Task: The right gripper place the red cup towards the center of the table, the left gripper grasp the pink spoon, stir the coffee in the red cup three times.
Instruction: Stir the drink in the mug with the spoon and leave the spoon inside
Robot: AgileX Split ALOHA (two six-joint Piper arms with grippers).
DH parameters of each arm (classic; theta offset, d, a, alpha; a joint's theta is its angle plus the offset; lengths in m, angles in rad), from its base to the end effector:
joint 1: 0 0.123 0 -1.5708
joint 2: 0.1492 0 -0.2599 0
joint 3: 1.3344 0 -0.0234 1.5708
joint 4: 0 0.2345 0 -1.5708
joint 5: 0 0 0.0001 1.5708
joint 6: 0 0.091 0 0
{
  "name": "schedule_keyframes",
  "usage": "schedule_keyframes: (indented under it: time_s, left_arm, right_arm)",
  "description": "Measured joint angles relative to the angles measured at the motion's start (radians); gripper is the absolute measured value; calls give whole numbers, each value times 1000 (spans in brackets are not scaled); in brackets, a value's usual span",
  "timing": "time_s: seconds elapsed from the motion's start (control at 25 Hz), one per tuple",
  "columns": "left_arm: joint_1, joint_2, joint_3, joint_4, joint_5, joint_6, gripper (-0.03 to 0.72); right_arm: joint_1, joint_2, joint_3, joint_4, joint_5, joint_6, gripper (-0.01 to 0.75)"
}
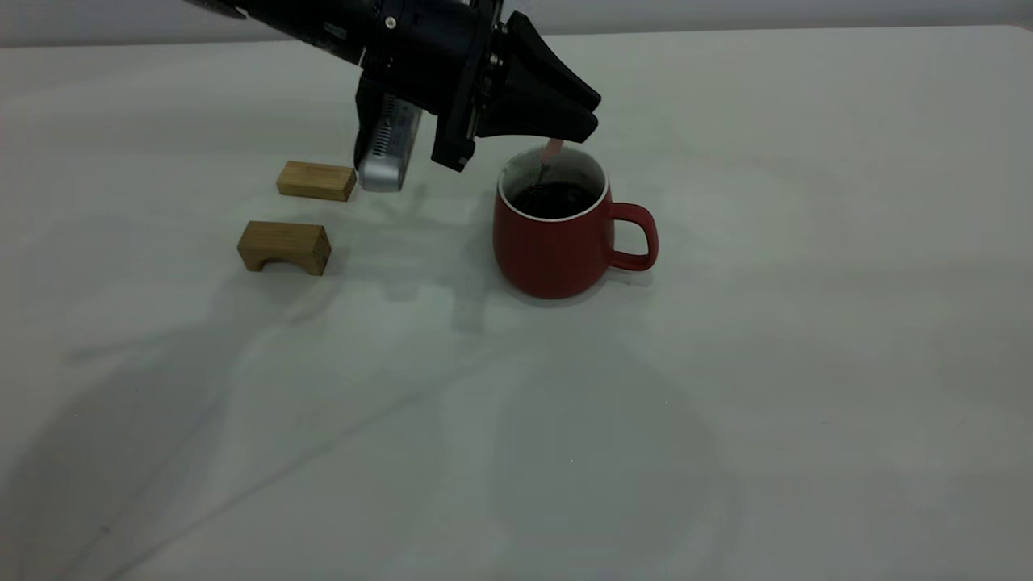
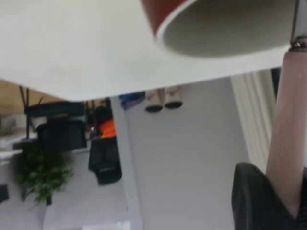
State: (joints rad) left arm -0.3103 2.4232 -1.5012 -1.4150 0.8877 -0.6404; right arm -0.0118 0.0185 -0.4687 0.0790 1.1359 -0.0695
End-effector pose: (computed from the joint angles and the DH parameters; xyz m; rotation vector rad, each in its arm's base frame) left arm 0.3825 -0.1959 0.0551 1.5268 -1.8192 1.0605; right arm 0.0083 0.0064 0.2554 -0.0675 2.1657 0.0501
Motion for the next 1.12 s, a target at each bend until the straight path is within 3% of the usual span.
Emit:
schedule_keyframes:
  time_s: [0.44, 0.52, 0.76, 0.92, 1.12]
  left_arm:
    - [0, 4, 0, 13, 60, -26, 167]
    - [0, 4, 0, 13, 60, -27, 194]
    - [0, 2, 0, 25, 60, -29, 396]
    - [7, -37, -11, 142, 58, -31, 427]
    - [13, -155, -77, 481, 106, -76, 431]
  right_arm:
    - [0, 0, 0, 0, 0, 0, 587]
    - [0, 0, 0, 0, 0, 0, 587]
    - [0, 0, 0, 0, 0, 0, 587]
    - [0, 0, 0, 0, 0, 0, 587]
    - [0, 0, 0, 0, 0, 0, 587]
